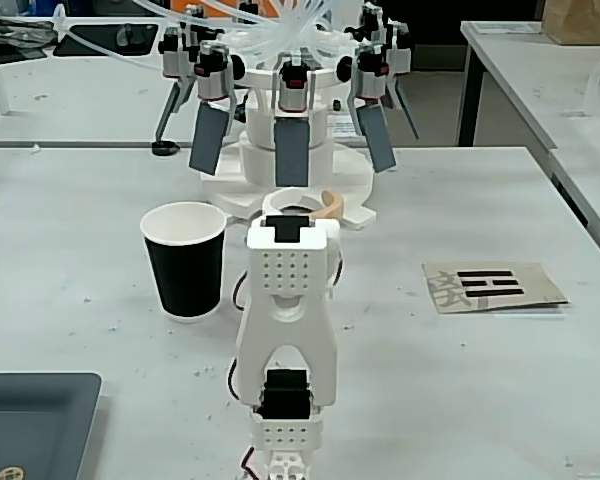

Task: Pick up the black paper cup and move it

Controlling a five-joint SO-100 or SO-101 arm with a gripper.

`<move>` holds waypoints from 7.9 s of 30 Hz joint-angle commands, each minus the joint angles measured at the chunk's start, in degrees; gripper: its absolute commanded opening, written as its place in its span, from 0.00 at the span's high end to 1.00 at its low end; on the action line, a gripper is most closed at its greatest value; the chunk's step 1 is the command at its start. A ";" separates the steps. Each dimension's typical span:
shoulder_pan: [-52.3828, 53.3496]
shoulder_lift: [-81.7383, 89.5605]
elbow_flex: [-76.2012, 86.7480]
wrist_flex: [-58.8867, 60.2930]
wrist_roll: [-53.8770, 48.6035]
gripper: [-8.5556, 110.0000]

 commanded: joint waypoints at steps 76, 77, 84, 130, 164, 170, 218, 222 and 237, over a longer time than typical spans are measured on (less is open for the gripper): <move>-13.71 13.71 30.41 -23.38 -3.08 0.55; -13.71 12.30 29.09 -23.64 -3.08 0.56; -13.89 3.25 20.92 -25.31 -2.20 0.56; -20.39 -26.10 -9.32 -25.75 -0.53 0.58; -20.57 -28.65 -10.20 -27.86 2.29 0.85; -20.57 -26.98 -9.14 -28.65 2.29 0.86; -17.23 14.06 30.06 -29.71 2.29 0.87; -15.56 17.49 33.31 -29.44 2.29 0.87; -9.84 23.82 37.88 -26.98 2.11 0.85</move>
